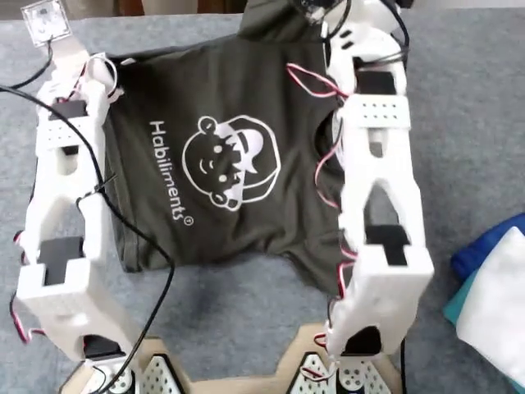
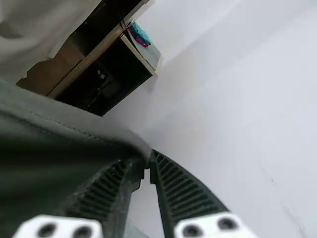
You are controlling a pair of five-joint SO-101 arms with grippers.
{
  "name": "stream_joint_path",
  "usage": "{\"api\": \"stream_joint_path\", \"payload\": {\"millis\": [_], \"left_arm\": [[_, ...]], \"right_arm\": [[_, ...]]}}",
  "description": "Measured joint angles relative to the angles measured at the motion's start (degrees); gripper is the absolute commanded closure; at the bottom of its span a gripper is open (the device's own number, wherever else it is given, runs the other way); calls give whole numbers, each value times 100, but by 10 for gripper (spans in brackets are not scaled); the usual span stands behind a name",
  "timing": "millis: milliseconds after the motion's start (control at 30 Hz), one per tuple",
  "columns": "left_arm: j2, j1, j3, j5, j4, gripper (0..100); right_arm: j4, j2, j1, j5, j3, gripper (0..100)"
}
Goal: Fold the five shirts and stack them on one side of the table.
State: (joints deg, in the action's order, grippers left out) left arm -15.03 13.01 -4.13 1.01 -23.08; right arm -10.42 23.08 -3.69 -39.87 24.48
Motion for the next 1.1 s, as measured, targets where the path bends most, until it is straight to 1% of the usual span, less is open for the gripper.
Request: {"api": "stream_joint_path", "payload": {"millis": [100, 200, 433, 600, 833, 967, 1033, 1100], "left_arm": [[-457, -9, -501, -97, -26, 981], [-941, -26, -1134, -246, -299, 981], [-2040, -26, -2971, -299, -1741, 981], [-2347, -26, -3710, -325, -2857, 981], [-2365, -35, -4105, -589, -4457, 981], [-2356, -229, -4149, -642, -5407, 981], [-2356, -352, -4079, -642, -5688, 981], [-2356, -413, -3833, -642, -5767, 981]], "right_arm": [[0, 492, 0, 0, 633, 994], [-202, 897, 0, 9, 1248, 994], [-1327, 1530, 0, 18, 2453, 995], [-2725, 1574, 0, 290, 3121, 994], [-5380, 1574, 53, 343, 4167, 994], [-6585, 1565, 53, 343, 4651, 994], [-7051, 1565, 97, 343, 4835, 994], [-7552, 1565, 185, 343, 4993, 994]]}}
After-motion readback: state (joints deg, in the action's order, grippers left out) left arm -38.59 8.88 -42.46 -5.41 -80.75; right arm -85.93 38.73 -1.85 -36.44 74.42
